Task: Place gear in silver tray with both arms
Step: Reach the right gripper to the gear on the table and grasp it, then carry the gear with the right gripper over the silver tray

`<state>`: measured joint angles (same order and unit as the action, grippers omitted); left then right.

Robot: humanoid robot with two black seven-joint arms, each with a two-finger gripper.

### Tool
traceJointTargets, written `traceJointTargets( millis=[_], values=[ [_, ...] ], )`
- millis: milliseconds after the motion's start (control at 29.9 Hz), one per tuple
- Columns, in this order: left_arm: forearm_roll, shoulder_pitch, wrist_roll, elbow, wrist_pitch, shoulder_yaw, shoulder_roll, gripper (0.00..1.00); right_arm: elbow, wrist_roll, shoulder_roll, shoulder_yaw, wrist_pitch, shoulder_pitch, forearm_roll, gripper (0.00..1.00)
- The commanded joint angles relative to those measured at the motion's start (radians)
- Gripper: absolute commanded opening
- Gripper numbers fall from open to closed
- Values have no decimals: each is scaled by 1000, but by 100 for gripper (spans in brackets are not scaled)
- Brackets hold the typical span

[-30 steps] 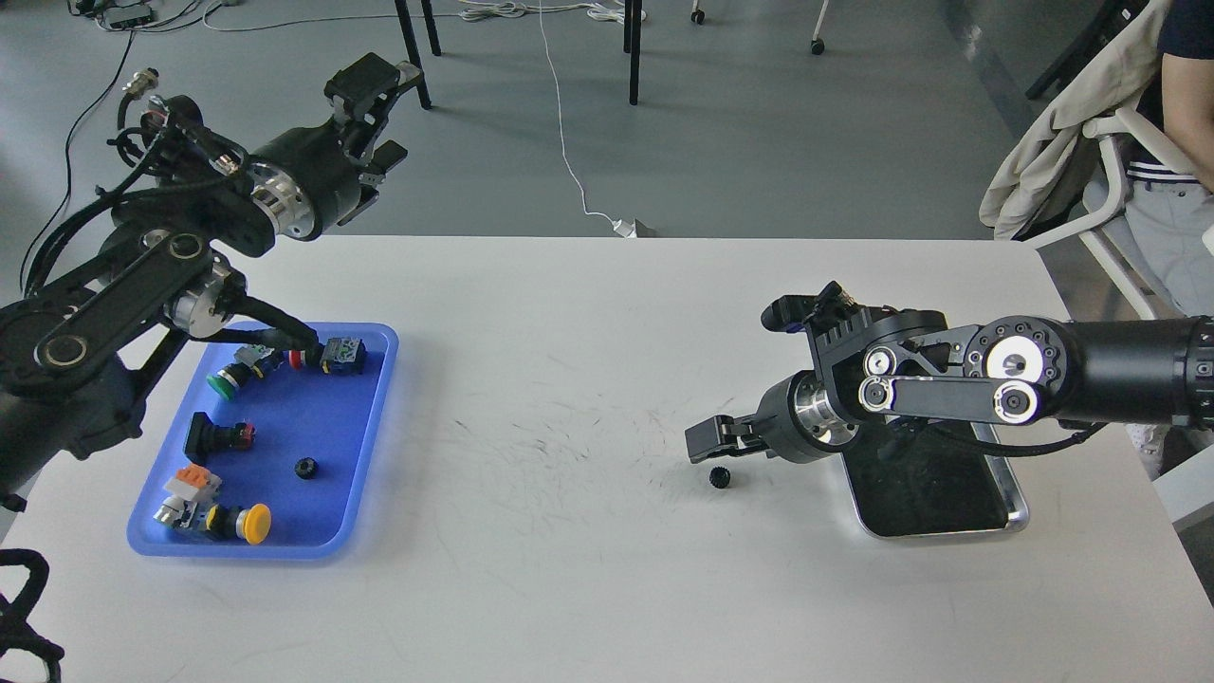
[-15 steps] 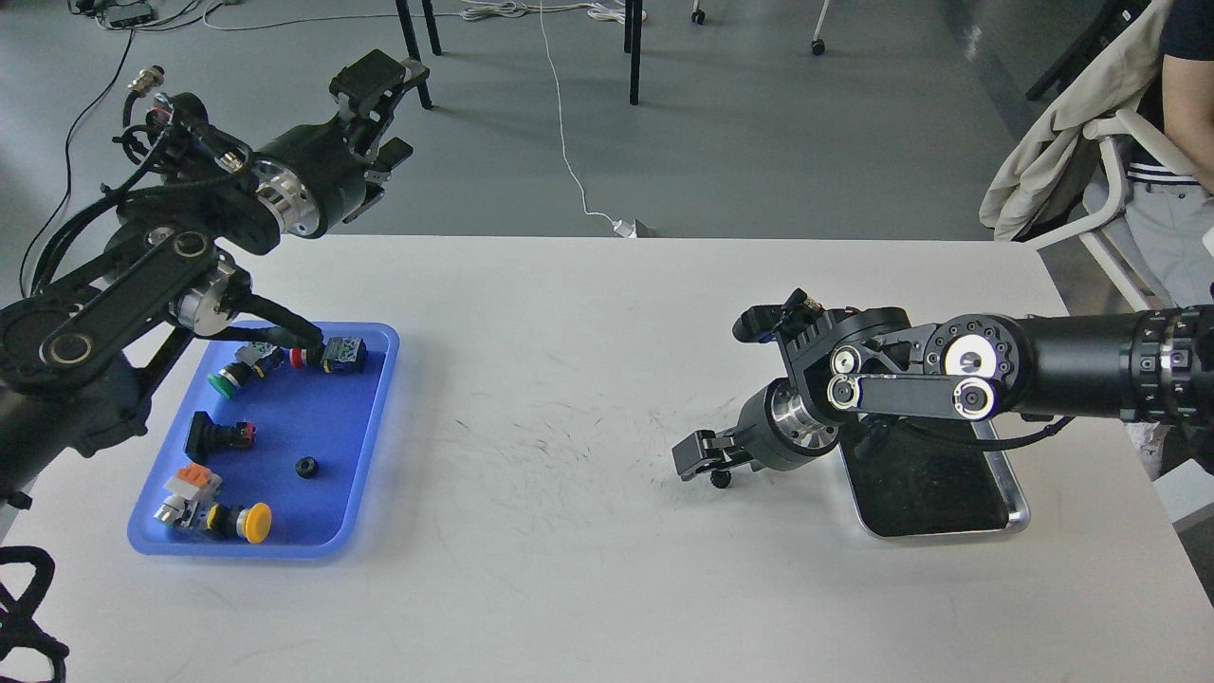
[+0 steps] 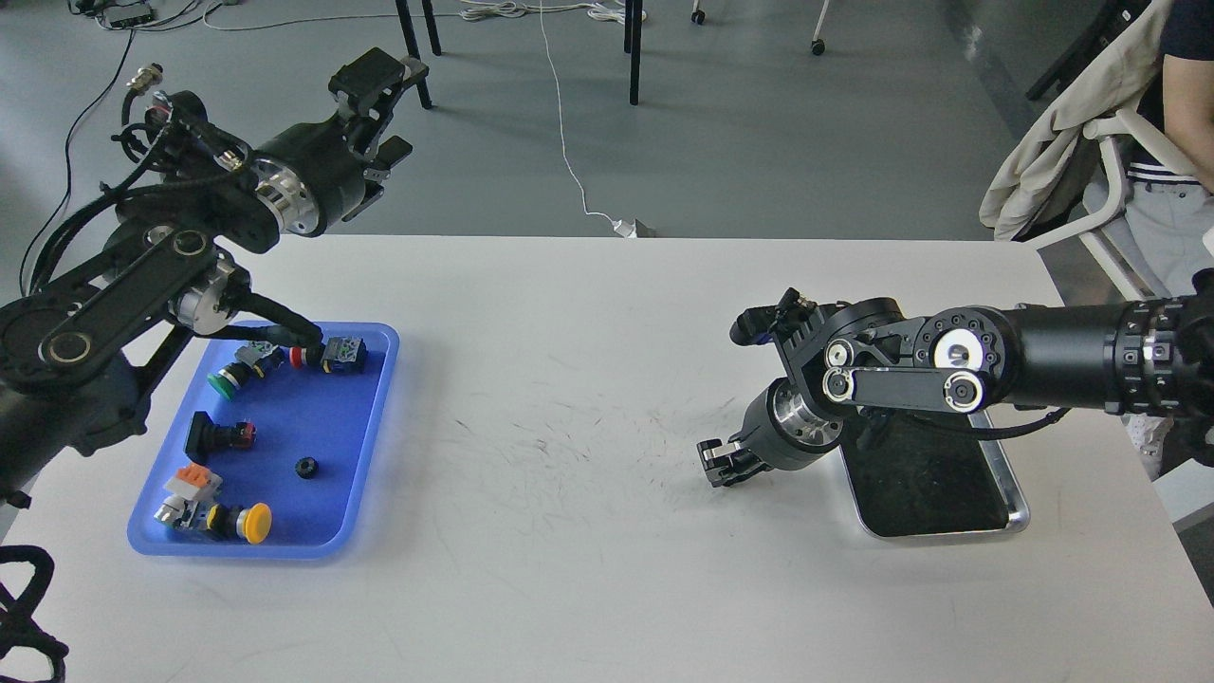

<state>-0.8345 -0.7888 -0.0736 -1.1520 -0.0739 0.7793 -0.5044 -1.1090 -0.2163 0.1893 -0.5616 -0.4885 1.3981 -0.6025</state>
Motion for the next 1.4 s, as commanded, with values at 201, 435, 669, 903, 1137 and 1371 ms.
traceJointTargets(
  millis=[201,435,669,903,1137,1371],
  values=[
    [0,2,0,0,0,0,1,97,1,2,24,-3,0,19,0,1],
    [0,3,0,1,0,0,3,97,-150,9,306,72,0,174,1,1],
    [0,3,0,1,0,-3,21,97,-184,28,628,108,0,176,-46,1],
    [-1,3,-2,1,0,-5,41,97,-66,57,676,153,0,24,-100,1],
    [-21,3,-2,1,3,-5,52,97,96,63,552,305,11,-214,-143,1],
    [-21,2,-2,1,3,-8,50,97,115,63,498,331,47,-254,-141,1]
  ],
)
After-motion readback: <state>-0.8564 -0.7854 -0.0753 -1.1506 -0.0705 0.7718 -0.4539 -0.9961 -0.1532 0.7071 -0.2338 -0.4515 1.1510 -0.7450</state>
